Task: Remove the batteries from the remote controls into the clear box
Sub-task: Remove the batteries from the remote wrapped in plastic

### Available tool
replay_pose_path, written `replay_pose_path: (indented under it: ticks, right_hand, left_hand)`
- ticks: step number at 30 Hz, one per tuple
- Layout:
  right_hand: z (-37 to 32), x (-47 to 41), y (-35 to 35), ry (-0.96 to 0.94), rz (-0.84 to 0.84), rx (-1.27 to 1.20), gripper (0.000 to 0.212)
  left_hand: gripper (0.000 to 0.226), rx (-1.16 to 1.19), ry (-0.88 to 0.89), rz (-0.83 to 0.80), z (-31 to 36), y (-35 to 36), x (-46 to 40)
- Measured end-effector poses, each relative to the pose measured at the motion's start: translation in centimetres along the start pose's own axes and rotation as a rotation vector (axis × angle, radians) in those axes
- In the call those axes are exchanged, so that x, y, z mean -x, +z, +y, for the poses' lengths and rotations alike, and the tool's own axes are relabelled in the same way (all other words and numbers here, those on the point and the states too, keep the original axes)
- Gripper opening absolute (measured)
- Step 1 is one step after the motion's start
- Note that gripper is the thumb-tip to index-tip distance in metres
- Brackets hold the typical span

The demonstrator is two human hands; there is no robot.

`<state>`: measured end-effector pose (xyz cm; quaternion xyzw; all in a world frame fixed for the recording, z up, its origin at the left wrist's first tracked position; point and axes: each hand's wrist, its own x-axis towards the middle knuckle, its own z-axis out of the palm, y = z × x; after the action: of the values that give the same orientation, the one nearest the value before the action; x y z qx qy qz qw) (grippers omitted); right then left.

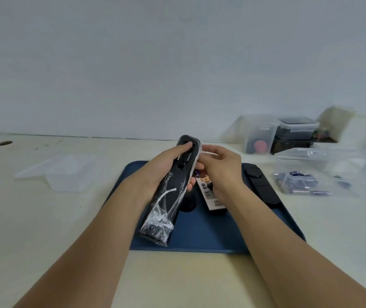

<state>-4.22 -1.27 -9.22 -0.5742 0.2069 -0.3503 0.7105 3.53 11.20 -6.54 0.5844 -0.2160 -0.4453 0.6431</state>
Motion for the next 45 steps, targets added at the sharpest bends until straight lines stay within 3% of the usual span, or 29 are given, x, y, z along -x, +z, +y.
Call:
replay_pose_path:
  ticks: [3, 6, 14, 21, 31, 35, 39, 45]
  right_hand:
    - [-0.4, -0.9, -0.3, -0.034, -0.028, -0.016, 0.041]
    - [-1.1, -1.4, -1.2, -0.067, -0.059, -0.029, 0.040]
    - [-2.7, -0.4, -1.0, -0.144, -0.174, -0.068, 0.027]
    - [-3.3, 0.9, -0.1, -0.469, -0.103, 0.238, 0.021]
    - [-1.8, 2.2, 1.0, -0.825, -0.182, 0.679, 0.011]
    - [-1.7, 1.9, 1.0, -0.716, -0.237, 0.594, 0.006]
    - [-1.6, 1.6, 0.8, -0.606, -0.182, 0.493, 0.012]
    - [-1.8, 1.0, 0.4, -0.148, -0.210, 0.134, 0.051]
  left_hand:
    - [0.071, 0.008, -0.003, -0.003, 0.1, -0.6, 0.3]
    - [0.082, 0.095, 0.019, 0.019, -0.1, -1.0, 0.5]
    - [0.063, 0.184, 0.155, 0.118, -0.8, 0.9, 0.9]
    - [0.057, 0.164, 0.212, 0.201, -1.0, 2.4, 1.4]
    - [0.053, 0.303, 0.177, 0.335, -1.1, 1.8, 1.1]
    - [0.055, 0.271, 0.182, 0.328, -1.4, 1.8, 0.7]
    - [0.055, 0.220, 0.196, 0.325, -1.4, 1.9, 0.9]
    - [0.054, 0.186, 0.193, 0.313, -1.5, 2.4, 1.1]
